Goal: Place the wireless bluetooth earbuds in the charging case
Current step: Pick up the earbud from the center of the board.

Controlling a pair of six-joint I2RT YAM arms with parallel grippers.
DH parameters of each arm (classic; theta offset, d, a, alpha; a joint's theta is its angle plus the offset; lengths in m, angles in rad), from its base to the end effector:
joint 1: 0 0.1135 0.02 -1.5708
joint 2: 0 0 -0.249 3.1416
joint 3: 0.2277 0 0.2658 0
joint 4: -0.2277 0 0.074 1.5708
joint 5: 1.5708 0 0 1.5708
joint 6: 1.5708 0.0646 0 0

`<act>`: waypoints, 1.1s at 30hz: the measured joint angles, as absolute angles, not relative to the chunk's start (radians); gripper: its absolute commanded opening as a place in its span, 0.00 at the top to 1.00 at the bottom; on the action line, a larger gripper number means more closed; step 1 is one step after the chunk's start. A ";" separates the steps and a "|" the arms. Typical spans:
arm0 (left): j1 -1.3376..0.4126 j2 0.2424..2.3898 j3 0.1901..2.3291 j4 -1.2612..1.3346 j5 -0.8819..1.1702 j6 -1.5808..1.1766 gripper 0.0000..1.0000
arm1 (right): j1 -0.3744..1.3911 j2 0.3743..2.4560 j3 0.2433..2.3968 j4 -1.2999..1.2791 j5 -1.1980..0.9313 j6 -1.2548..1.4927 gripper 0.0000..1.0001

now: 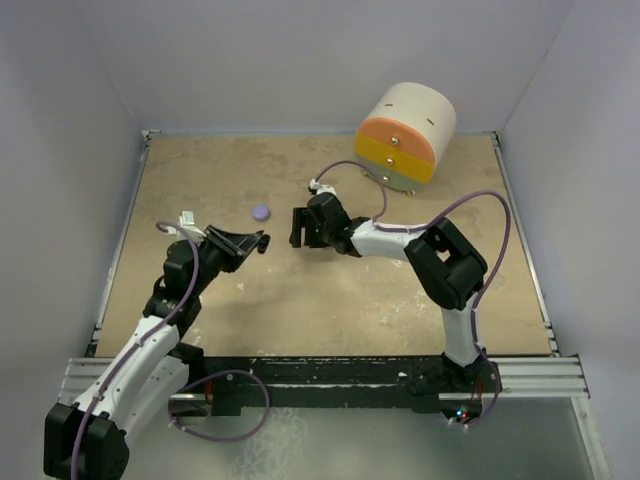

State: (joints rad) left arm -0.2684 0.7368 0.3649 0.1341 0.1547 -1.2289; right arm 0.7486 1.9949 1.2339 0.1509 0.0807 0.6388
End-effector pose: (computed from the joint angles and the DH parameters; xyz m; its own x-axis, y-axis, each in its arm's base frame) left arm 0.2216 -0.0713 0.2101 -0.4590 -0.8392 -0.2917 -0.0777 0.3650 -0.9278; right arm 0.3441 0.3125 0.1260 -0.7126 0.1492 -0.6855 -0.2555 0.8549 0.4516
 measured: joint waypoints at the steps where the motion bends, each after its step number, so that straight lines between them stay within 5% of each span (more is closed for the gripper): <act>1: -0.268 0.728 0.368 0.123 0.152 -1.227 1.00 | 0.760 2.001 1.242 0.150 0.079 0.641 0.25; 16: -0.268 0.687 0.422 0.022 0.118 -1.207 1.00 | 0.821 1.868 1.256 0.015 0.116 0.689 0.26; 25: -0.268 0.687 0.422 0.019 0.118 -1.207 1.00 | 0.799 1.842 1.259 -0.019 0.218 0.558 0.44; 33: -0.268 0.699 0.422 0.020 0.117 -1.210 1.00 | 0.780 1.918 1.265 -0.015 0.211 0.394 0.49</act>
